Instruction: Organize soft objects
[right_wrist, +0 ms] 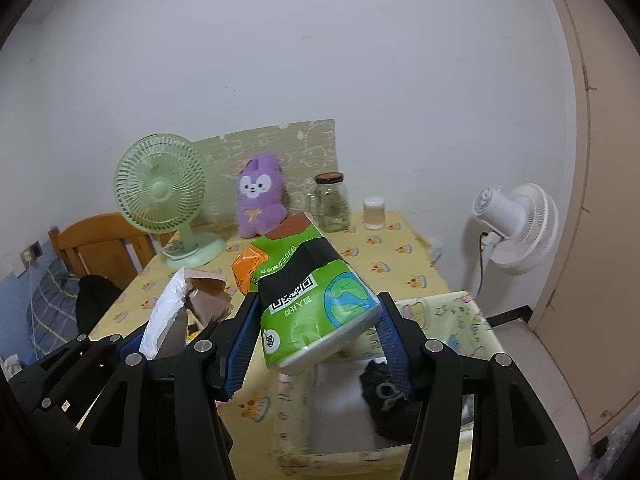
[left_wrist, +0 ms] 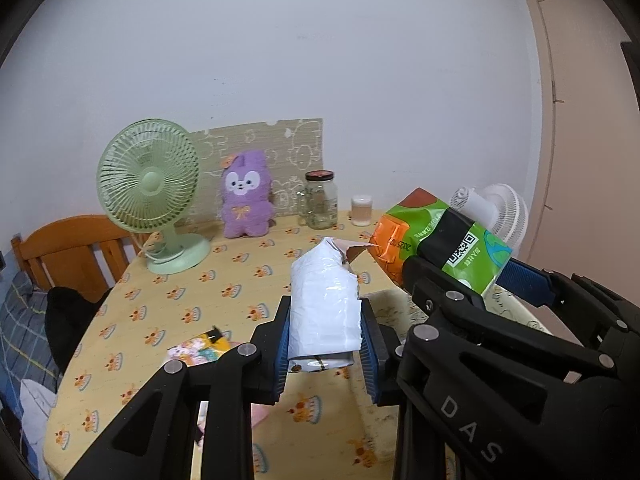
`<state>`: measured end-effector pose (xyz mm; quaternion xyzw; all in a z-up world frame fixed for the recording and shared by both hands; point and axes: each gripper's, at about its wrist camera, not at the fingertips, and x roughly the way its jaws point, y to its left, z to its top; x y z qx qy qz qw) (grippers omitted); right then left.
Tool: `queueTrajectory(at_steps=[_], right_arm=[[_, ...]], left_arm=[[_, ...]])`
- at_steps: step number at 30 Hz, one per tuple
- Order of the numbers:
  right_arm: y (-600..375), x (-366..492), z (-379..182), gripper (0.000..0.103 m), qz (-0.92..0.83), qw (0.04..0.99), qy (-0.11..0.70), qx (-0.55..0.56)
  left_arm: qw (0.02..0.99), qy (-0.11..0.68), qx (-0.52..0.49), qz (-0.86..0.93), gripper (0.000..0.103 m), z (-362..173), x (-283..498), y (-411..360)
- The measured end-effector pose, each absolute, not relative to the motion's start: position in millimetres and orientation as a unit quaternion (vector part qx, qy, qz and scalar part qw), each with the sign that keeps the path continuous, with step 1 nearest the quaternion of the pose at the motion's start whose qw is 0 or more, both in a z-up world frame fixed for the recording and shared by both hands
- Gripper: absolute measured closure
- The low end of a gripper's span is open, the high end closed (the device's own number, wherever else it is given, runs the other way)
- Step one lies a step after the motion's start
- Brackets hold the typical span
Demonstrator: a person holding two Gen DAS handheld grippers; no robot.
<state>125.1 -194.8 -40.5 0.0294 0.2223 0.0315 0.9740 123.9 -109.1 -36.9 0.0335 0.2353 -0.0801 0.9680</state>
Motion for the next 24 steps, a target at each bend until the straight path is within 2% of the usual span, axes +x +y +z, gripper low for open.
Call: queueTrajectory(at_steps=[24], right_arm=[[-275,132,-63,0.043,-0.039,0.967,0.245,0.054]], left_arm=[[0.951,0.26,0.066,-0.153,0.072,-54,141,-186]])
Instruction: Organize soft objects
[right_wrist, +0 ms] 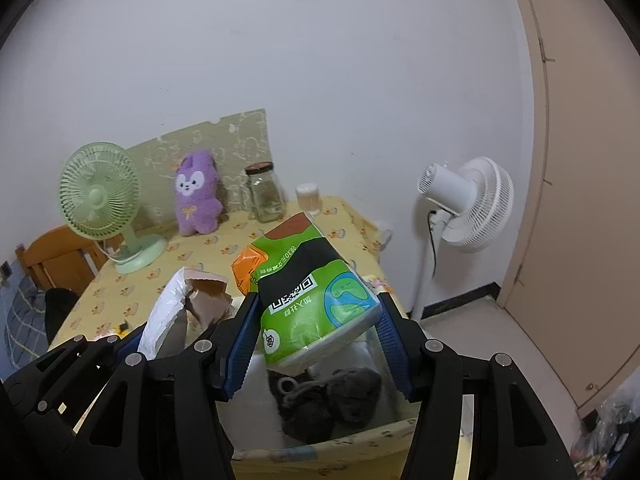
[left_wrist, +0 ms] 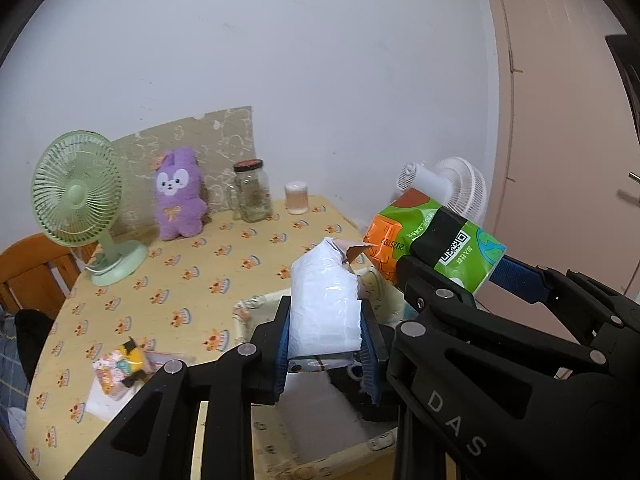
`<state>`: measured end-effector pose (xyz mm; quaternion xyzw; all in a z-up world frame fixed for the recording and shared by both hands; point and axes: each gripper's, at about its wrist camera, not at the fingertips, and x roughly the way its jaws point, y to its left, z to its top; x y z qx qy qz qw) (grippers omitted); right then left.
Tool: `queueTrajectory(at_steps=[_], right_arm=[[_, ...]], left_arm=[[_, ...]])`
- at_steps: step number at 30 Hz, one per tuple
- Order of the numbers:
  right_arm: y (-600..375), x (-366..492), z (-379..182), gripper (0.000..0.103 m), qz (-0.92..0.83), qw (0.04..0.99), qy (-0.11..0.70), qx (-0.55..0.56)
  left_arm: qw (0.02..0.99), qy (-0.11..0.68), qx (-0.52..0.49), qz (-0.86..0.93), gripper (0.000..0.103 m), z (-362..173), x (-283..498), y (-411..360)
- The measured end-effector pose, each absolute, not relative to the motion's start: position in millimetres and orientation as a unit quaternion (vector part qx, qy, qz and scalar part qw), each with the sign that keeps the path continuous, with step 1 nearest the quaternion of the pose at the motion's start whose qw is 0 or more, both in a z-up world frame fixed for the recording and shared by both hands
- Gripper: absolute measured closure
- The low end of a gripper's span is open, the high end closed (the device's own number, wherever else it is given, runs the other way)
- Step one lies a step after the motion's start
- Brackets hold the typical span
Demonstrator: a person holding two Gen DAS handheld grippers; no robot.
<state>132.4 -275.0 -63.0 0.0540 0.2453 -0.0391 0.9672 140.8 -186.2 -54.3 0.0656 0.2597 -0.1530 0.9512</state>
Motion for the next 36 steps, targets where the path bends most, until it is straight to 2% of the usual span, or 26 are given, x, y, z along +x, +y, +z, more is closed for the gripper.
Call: queueTrajectory(at_steps=[5,10,12,17,31,32,36], right_arm=[[-287,136,-72,0.043,-0.052,0.963,0.259,0.061],[-296,141,-82,0.043,-0.061,0.957,0.276,0.071],[-298,143,-86,0.043,-0.062,0.955,0.282,0.074],[-298,151,-95,0.043,-0.058,0.95,0.296,0.08],[-278,180,-108,0.04,-0.027,0.943,0.322,0.08],[-277,182,-109,0.037,-0.024,0.941,0.328,0.081],[-273,186,-110,0.009,-0.008,0.94,0.334,0.076]], left_arm=[[0.945,0.274,0.073,-0.164,0.069,-62,148,-196],[0.939,0.289,0.082,-0.165,0.057,-71,153,-204],[0.937,0.295,0.086,-0.168,0.037,-75,155,-206],[0.931,0.309,0.104,-0.162,0.01,-82,162,-207],[0.927,0.337,0.104,-0.13,0.008,-92,182,-187],[0.926,0.34,0.106,-0.126,0.008,-93,182,-186],[0.924,0.351,0.095,-0.119,0.008,-95,184,-184]])
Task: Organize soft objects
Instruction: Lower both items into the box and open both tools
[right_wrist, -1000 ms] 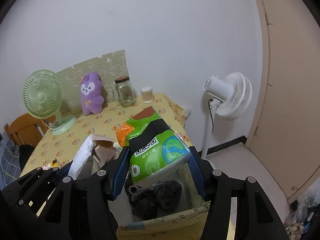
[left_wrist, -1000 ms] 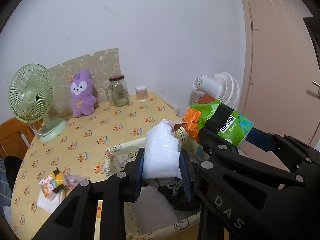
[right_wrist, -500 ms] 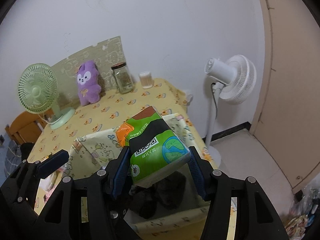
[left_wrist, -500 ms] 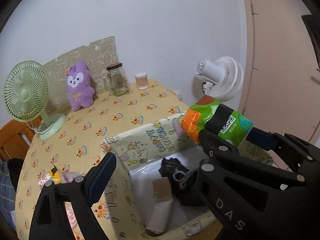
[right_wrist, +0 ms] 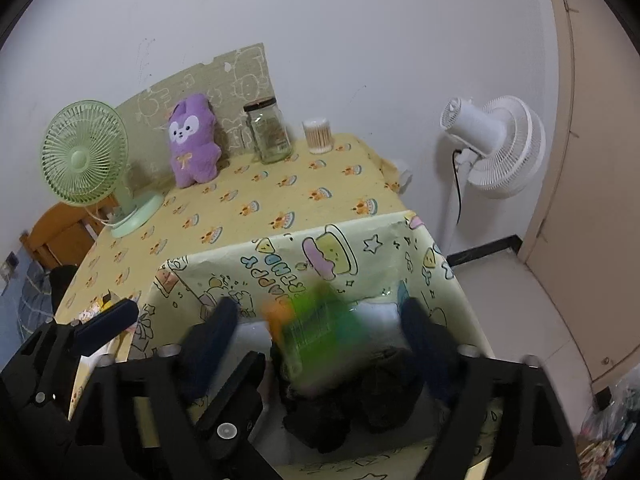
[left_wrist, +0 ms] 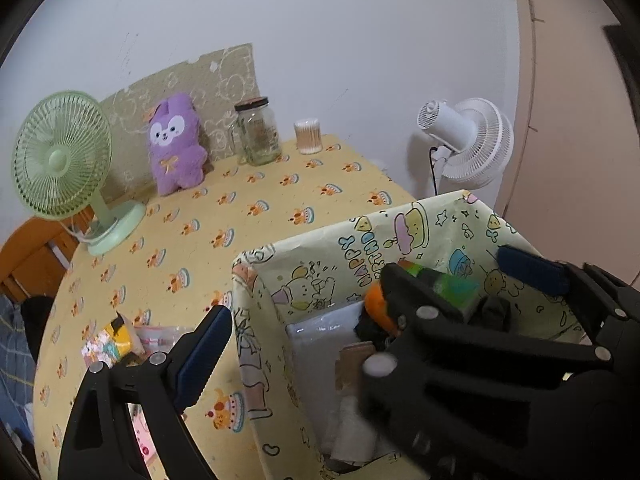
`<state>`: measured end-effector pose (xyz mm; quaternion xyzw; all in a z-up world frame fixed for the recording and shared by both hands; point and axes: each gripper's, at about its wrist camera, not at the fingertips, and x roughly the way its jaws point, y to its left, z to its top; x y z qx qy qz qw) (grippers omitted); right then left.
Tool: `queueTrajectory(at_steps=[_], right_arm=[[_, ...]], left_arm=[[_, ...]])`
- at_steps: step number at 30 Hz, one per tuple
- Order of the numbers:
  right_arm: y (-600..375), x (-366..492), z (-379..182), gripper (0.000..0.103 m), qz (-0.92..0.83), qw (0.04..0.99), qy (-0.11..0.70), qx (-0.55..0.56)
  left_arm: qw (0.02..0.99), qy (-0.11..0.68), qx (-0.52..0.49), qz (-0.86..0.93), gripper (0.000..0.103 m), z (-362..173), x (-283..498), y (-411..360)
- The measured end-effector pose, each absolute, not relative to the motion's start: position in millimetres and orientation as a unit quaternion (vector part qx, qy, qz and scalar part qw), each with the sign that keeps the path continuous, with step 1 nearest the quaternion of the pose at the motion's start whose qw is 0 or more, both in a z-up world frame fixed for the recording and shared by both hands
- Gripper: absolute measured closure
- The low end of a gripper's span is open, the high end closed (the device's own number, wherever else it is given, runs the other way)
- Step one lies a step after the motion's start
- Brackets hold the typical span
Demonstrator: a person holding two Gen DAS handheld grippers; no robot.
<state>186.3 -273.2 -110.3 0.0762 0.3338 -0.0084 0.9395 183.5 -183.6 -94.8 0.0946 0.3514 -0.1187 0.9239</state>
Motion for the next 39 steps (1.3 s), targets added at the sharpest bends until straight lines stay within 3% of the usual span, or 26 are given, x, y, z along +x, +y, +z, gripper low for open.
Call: queueTrajectory(at_steps=[3,14,39], right_arm=[[-271,184,-108,0.002,-0.013,0.942,0.328,0.074],[-267,158,-84,0.002,-0.023,0.94,0.328,0.087],[-193,75,-34,0.002,-0.014,0.968,0.245,0.054]], left_arm=[[0.926,0.347,0.092,-0.118,0.008,-92,180,-183],[0.932,0.329,0.069,-0.139,0.007,-69,159,-176],[0.96,0.246,0.056,-0.124,0.007,-24,81,-107]])
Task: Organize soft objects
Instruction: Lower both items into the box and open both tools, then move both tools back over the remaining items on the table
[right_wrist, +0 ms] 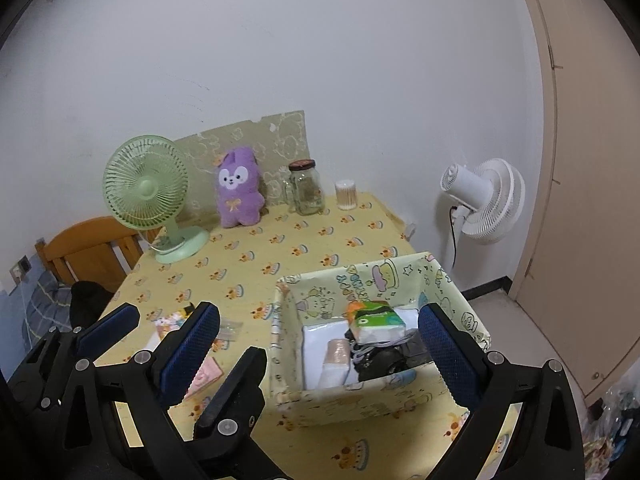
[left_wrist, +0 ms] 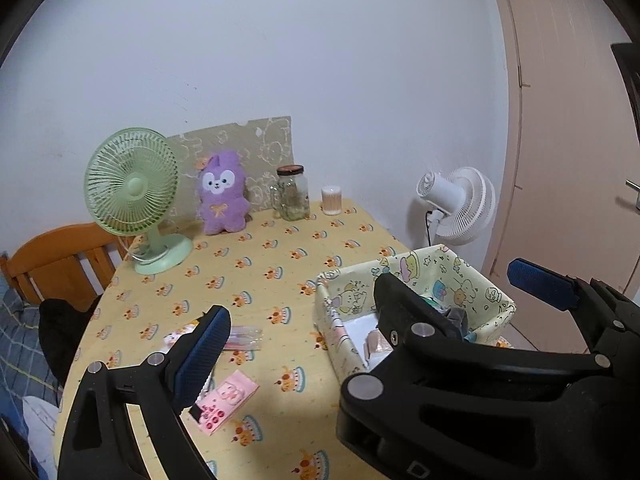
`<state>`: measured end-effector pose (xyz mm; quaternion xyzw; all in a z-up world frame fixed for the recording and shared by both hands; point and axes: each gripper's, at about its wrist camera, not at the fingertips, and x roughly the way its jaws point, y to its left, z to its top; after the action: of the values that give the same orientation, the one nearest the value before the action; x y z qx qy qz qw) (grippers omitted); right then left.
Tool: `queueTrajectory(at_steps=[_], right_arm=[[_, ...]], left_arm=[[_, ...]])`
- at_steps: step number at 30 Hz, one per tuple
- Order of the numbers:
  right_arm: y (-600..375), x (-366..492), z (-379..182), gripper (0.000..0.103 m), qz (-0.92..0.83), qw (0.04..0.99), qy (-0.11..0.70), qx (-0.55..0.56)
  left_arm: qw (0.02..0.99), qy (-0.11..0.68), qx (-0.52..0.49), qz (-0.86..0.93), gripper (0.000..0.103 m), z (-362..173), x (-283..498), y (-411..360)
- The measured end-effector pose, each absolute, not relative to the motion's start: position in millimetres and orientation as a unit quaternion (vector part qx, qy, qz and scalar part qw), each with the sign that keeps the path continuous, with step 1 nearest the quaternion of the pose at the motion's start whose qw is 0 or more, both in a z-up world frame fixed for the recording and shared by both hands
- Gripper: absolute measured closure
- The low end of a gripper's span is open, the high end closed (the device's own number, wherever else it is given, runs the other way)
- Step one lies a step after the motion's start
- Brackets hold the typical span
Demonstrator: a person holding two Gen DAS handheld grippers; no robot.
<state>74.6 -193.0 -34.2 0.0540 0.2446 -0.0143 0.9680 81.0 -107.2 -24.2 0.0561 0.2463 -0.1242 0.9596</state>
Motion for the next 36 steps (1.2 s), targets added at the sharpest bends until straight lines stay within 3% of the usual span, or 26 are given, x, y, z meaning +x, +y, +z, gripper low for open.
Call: queueTrajectory(at_steps=[19,36], right_arm=[[-136,63,-48,0.0,-0.017,0.969,0.244,0.029],[-85,92,-112,0.0,0.054,0.958,0.279,0.035]], left_arm=[[0.962,0.247,0.041,-0.108,0.004,-42,69,-51],[0.957,0.283,0.033,-0.058,0.004,-100,82,-3]])
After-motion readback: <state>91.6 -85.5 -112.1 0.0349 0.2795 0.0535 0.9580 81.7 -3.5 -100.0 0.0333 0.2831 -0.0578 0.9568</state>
